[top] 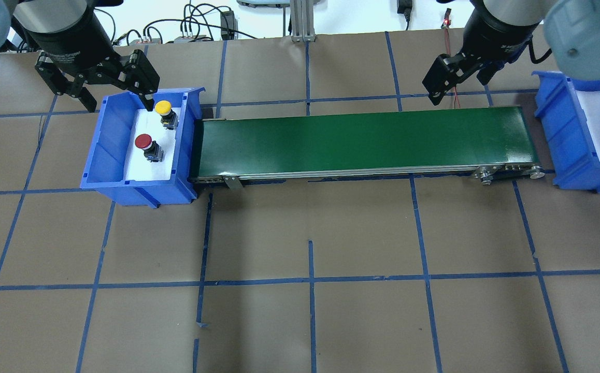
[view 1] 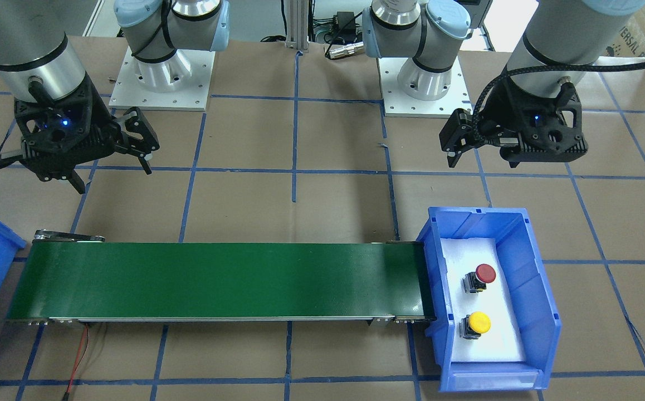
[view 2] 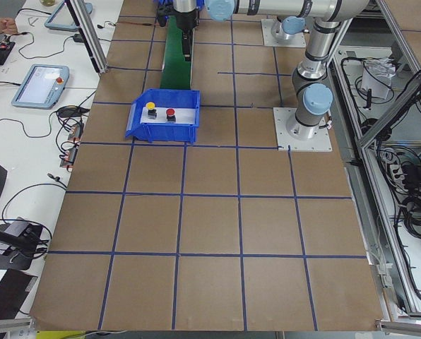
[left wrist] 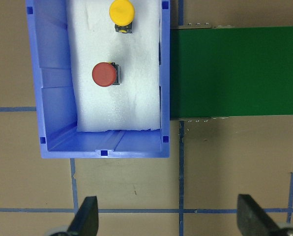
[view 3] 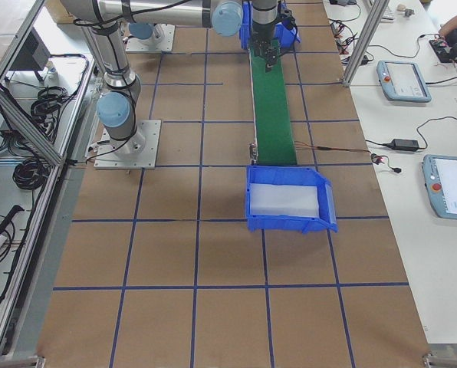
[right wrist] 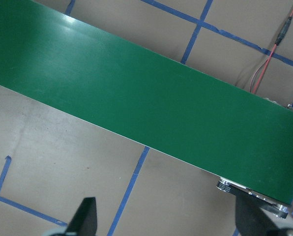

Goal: Transport two buttons from left to right
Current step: 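Move the left gripper over the yellow button in the blue bin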

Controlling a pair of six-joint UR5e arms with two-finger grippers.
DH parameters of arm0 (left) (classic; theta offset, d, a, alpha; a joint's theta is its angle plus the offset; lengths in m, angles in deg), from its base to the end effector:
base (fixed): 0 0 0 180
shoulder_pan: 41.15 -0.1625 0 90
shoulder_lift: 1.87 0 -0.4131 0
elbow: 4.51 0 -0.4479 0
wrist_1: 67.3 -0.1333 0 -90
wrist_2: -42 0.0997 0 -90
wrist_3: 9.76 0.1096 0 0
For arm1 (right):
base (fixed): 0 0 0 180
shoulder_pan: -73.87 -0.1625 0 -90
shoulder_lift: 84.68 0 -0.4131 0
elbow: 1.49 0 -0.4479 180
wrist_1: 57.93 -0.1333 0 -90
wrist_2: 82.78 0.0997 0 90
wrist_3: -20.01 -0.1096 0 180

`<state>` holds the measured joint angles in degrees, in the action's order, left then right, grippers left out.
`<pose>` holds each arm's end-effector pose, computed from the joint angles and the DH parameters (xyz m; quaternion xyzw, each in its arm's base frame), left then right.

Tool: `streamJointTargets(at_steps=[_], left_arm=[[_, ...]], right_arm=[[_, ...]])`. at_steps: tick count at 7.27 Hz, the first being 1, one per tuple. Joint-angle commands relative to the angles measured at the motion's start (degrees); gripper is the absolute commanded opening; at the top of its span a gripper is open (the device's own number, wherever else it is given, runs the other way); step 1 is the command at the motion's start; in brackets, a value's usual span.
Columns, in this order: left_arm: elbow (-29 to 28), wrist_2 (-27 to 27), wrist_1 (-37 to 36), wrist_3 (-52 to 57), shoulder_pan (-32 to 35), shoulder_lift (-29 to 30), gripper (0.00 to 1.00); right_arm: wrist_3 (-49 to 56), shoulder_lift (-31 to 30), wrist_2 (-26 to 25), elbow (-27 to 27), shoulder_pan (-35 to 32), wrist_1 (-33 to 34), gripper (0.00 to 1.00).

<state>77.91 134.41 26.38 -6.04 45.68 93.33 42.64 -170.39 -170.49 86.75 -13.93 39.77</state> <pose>-0.0963 -0.5884 0.4808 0.0050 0.9997 0.0126 0.0203 0.1150 -0.5924 0.4546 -0.1780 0.9828 -0.0483 0.0098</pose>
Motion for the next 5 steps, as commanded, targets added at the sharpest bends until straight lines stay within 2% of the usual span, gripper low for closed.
streamJointTargets(at_steps=[1, 5], left_arm=[[0.02, -0.04, -0.16, -0.03, 0.00, -0.02, 1.00], [0.20, 0.05, -0.34, -0.03, 0.00, -0.11, 1.00]], right_arm=[[-13.64, -0.24, 0.00, -0.08, -0.01, -0.06, 1.00], [-13.84, -0.42, -0.62, -0.08, -0.01, -0.85, 1.00]])
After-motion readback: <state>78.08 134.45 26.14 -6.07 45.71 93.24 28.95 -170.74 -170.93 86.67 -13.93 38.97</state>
